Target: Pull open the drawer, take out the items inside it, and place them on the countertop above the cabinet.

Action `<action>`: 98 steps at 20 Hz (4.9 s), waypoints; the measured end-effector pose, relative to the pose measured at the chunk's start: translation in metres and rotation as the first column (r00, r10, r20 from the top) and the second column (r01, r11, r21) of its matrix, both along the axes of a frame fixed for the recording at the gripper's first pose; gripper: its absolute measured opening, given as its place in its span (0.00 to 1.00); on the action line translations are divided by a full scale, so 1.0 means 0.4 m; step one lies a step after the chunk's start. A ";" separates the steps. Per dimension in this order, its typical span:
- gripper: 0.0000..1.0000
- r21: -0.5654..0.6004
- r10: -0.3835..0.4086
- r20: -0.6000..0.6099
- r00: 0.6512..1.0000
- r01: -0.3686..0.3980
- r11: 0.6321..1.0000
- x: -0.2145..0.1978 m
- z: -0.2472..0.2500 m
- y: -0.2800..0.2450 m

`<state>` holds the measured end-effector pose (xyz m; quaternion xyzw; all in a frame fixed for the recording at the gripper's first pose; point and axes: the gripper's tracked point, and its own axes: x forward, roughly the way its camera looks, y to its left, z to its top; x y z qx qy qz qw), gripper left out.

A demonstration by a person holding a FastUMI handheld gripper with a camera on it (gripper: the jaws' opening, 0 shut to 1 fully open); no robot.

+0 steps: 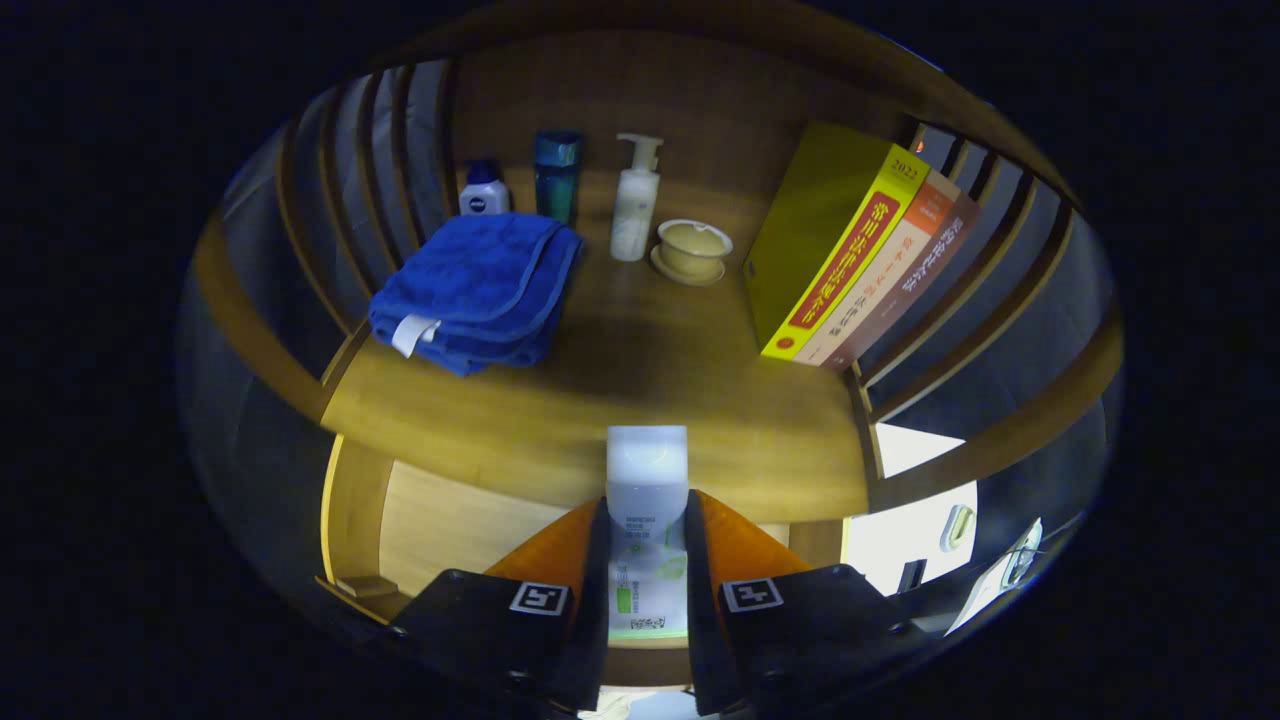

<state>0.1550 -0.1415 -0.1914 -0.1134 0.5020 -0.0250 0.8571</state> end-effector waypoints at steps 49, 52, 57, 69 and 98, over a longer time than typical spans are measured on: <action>0.99 -0.011 0.008 0.589 0.808 -0.001 1.000 -0.784 -0.007 0.125; 0.99 0.001 -0.008 0.555 0.832 0.009 1.000 -0.797 -0.071 0.105; 0.96 0.055 -0.034 0.562 0.826 0.004 0.998 -0.771 -0.102 0.113; 0.97 0.096 -0.071 0.596 0.800 0.017 0.995 -0.526 -0.153 0.098; 0.99 0.075 -0.066 0.789 0.611 0.011 0.997 -0.151 0.510 0.104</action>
